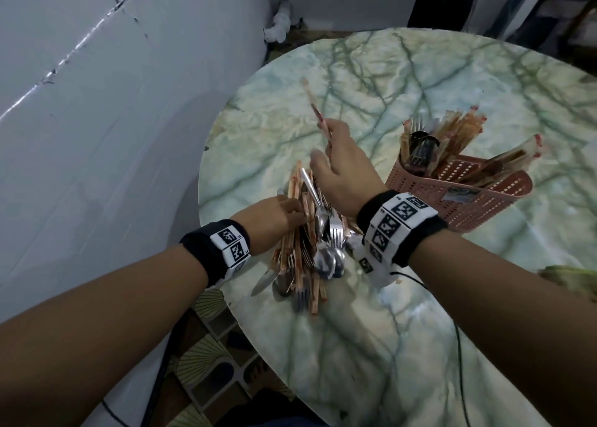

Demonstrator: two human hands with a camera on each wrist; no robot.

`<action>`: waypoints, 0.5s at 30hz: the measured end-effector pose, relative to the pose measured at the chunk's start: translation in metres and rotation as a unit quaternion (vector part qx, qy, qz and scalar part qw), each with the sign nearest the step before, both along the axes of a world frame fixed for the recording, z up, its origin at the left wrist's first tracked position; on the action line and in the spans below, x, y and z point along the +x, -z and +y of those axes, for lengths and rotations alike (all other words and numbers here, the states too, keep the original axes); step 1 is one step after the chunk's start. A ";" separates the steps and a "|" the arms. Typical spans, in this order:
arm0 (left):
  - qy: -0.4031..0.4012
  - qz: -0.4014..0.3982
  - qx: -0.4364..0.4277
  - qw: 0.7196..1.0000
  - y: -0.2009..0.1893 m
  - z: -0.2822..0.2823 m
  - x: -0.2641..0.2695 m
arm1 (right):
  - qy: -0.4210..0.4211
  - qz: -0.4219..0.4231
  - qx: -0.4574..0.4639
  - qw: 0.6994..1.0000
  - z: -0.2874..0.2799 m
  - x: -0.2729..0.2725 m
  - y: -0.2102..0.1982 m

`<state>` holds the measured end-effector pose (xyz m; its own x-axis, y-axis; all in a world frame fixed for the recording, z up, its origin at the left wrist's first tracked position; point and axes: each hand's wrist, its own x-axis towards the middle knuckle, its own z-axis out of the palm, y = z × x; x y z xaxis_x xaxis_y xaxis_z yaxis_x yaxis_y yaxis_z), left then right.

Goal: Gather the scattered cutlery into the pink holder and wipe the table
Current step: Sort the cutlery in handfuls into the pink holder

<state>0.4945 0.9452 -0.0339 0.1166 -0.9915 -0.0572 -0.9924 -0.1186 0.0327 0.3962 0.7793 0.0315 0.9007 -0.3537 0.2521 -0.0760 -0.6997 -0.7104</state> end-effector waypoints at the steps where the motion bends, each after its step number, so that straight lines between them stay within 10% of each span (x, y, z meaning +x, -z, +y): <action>1: -0.009 -0.008 -0.012 1.000 -0.003 -0.003 0.001 | 0.014 0.028 0.026 0.999 0.000 0.001 0.001; 15: -0.015 0.044 -0.066 0.997 0.003 -0.004 0.003 | 0.033 0.244 -0.114 0.962 -0.025 -0.055 0.064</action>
